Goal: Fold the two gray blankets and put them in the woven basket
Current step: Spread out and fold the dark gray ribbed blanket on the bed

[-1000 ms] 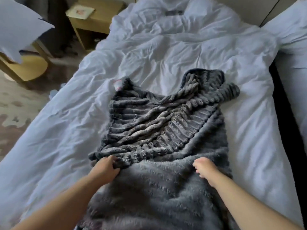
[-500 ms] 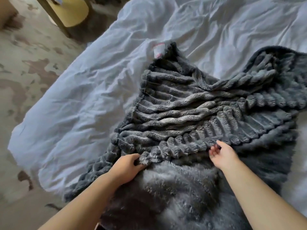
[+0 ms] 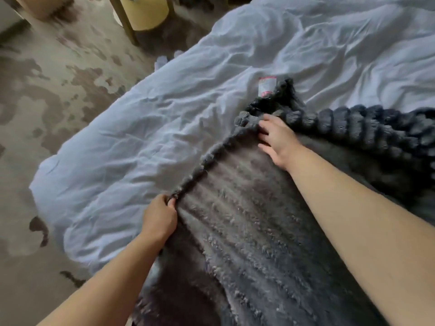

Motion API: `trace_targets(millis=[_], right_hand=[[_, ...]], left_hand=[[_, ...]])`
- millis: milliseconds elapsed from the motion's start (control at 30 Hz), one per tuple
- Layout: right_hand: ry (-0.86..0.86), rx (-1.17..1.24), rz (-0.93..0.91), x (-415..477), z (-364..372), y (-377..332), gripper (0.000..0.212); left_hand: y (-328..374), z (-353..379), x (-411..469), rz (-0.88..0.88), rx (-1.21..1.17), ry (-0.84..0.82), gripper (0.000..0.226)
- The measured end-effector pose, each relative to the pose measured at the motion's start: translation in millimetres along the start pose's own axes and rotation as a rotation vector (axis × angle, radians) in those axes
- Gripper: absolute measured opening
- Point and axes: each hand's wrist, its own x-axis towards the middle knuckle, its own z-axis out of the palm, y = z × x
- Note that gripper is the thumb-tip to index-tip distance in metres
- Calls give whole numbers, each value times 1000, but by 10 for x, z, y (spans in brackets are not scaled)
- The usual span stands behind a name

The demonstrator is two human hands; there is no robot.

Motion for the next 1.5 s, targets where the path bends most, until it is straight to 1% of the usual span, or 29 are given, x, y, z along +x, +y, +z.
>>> trace_targets(millis=[33,67,100,133,200,267,333,433,467,533,567,600,633,700,767,800,867,933,1033,1067,1133,1167,1267,1333,1400,1467,1500], right_hand=[[-53,-141,60,1,62,66,28],[-55,-228,94,-35,71,146,31],[-31,-252,103,-96,30,226,28],[-1,-227,100,-160,-59,311,23],[82,-163,84,-314,-376,485,15],[177,-203,92,-471,-751,719,18],[348,-248,124,-637,-1239,962,18],[707,-379,240,-886,-2003,1300,19],[821,-409,284,-961,-2236,1396,19],[991,-447,371,-1073,-2605,1578,20],[1055,-456,426,-1104,-2740,1666,30],[1106,-443,481,-1117,-2865,1764,43],[1135,-395,522,-1119,-2963,1858,55],[1118,-156,556,-1093,-3085,2000,71],[1012,187,559,-1047,-3114,2048,76],[957,311,562,-1034,-3106,2030,77],[868,378,558,-1043,-3090,1954,77],[816,367,529,-1115,-3096,1765,67],[750,402,420,-1310,-3177,1200,53],[744,415,357,-1409,-3201,919,43],[741,445,218,-1677,-3236,275,21],[742,456,147,-1834,-3250,-45,18],[784,479,-101,-2375,-3287,-991,36],[799,506,-308,-2834,-3246,-1585,33],[813,541,-515,-3334,-3198,-2086,28],[804,619,-683,-3812,-3148,-2416,31],[786,645,-734,-4028,-3117,-2519,26]], left_hand=[[-36,21,27,-27,94,-77,11],[-58,34,45,-43,175,-152,12],[-62,34,58,-45,224,-209,13],[-50,25,66,-34,236,-236,18],[73,16,95,9,223,-239,36],[220,-6,162,50,240,-203,52],[457,18,253,133,226,-210,54],[837,148,458,223,167,-250,57],[959,215,547,235,154,-255,62],[1170,365,736,231,121,-281,78],[1246,453,832,226,119,-292,83],[1311,541,921,229,134,-298,82],[1365,618,993,235,164,-301,75],[1452,730,1081,235,169,-316,50],[1532,788,1105,184,36,-396,44],[1571,788,1105,136,-35,-448,41],[1690,717,1054,74,-108,-526,34],[1895,596,934,103,-191,-528,28],[2364,318,660,277,-420,-410,12],[2559,158,528,330,-479,-389,7],[2975,-243,244,432,-577,-418,3],[3187,-481,91,482,-610,-430,7],[3797,-1332,-427,615,-759,-470,10],[4130,-1952,-776,694,-946,-522,8],[4381,-2567,-1079,779,-1143,-560,12],[4528,-3097,-1324,840,-1295,-586,22],[4573,-3309,-1407,866,-1315,-550,24]])
